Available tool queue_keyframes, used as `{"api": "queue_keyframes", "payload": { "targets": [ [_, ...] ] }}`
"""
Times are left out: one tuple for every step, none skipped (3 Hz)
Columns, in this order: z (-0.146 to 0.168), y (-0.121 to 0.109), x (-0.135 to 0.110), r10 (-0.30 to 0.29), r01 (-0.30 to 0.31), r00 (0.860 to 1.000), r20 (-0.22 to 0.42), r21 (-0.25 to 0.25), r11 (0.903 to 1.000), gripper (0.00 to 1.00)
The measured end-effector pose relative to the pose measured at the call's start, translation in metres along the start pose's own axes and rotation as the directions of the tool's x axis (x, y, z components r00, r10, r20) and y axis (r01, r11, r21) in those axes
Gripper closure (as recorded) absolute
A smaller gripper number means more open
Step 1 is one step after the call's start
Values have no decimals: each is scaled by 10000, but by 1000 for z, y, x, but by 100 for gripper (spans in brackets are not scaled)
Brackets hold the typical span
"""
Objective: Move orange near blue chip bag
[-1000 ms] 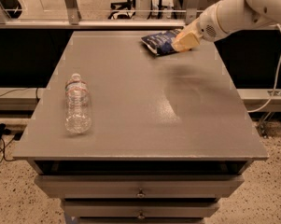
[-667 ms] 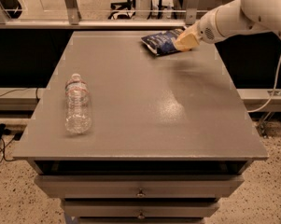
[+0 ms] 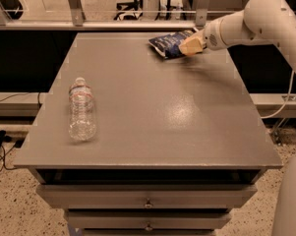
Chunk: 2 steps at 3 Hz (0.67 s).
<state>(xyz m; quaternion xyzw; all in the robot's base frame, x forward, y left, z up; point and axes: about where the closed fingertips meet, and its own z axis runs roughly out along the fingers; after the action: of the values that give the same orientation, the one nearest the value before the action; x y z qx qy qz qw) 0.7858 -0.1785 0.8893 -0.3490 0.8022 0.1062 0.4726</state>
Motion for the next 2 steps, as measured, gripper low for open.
{"api": "queue_keyframes", "payload": {
  "targets": [
    [8,-1,7,301,-301,9995,-28,56,9995,27],
    [6,2,10,467,-467,9989,-14,19,9989,4]
  ]
}}
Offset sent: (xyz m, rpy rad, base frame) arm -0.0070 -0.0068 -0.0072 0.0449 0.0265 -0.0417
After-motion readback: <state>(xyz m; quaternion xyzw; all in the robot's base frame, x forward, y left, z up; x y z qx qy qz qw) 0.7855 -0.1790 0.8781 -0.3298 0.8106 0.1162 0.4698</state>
